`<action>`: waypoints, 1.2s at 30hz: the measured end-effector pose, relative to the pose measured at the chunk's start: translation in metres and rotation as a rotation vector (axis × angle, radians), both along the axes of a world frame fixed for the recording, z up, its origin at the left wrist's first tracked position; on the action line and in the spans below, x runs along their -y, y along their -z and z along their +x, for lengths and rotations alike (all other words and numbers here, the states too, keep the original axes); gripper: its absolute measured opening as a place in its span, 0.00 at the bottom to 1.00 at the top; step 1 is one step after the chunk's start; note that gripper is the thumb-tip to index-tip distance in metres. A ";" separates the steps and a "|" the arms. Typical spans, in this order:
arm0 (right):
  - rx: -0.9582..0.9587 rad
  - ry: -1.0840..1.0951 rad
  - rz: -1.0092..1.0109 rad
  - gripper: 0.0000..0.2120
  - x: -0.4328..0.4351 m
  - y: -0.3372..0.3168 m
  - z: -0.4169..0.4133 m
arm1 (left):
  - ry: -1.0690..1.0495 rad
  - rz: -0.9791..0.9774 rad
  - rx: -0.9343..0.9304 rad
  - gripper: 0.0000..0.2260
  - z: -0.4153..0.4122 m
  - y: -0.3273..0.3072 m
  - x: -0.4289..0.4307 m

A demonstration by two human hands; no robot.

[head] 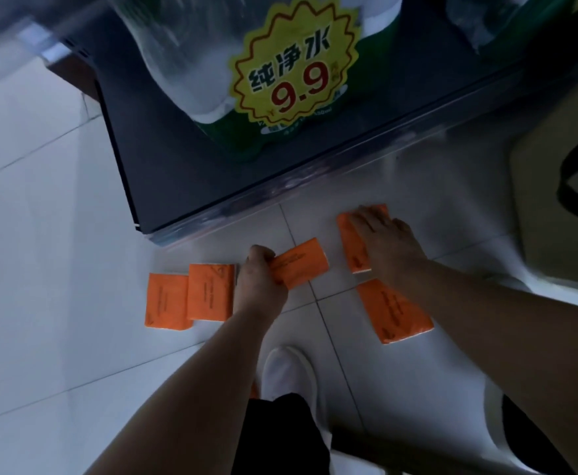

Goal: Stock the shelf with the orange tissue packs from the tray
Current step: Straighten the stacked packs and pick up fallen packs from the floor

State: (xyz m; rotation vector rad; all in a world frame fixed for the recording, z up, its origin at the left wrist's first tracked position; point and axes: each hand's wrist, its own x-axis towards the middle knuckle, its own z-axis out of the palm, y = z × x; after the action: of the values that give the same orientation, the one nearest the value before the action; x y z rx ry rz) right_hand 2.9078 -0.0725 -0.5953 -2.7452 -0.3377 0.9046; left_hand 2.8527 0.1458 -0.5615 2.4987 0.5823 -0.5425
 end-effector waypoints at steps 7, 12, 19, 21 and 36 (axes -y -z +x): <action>0.103 0.351 -0.137 0.41 -0.016 0.012 -0.005 | -0.023 0.045 -0.029 0.14 -0.014 0.008 -0.005; 0.035 0.248 -0.073 0.66 -0.013 0.009 -0.006 | -0.021 0.076 -0.065 0.17 -0.004 0.011 -0.010; -0.037 0.238 -0.029 0.51 -0.019 0.006 -0.006 | -0.034 0.078 -0.152 0.16 0.003 0.002 -0.004; 0.025 0.215 0.062 0.38 -0.021 -0.001 -0.012 | -0.031 0.076 -0.179 0.17 0.005 -0.003 -0.004; 0.061 0.337 0.496 0.34 -0.007 -0.123 -0.040 | -0.077 0.097 -0.117 0.18 -0.007 -0.117 0.002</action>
State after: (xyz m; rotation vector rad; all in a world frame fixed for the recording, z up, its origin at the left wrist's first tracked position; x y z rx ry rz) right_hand 2.8681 -0.0660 -0.4724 -2.2781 -0.0849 0.5580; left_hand 2.8455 0.1440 -0.4448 2.5356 0.7636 -0.6478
